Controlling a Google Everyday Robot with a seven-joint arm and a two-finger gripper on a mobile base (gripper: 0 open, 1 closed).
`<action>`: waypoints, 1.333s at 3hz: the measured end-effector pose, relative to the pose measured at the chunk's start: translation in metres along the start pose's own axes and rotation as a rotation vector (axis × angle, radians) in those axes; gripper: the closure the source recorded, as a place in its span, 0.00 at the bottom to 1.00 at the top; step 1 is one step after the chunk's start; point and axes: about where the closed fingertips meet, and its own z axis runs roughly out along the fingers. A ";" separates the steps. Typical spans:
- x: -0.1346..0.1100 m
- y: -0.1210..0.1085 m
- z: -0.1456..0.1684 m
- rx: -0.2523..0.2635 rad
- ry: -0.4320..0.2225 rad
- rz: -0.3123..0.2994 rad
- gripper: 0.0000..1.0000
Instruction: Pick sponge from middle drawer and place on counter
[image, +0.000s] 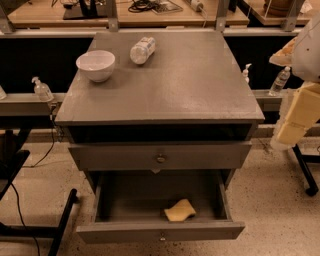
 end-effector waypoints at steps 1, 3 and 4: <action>-0.001 0.000 0.000 0.010 -0.011 0.001 0.00; -0.016 0.043 0.056 0.017 -0.110 -0.073 0.00; -0.016 0.043 0.055 0.018 -0.111 -0.073 0.00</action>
Offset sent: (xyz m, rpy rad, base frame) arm -0.0131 0.0389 -0.0480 0.1282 -0.1462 0.1040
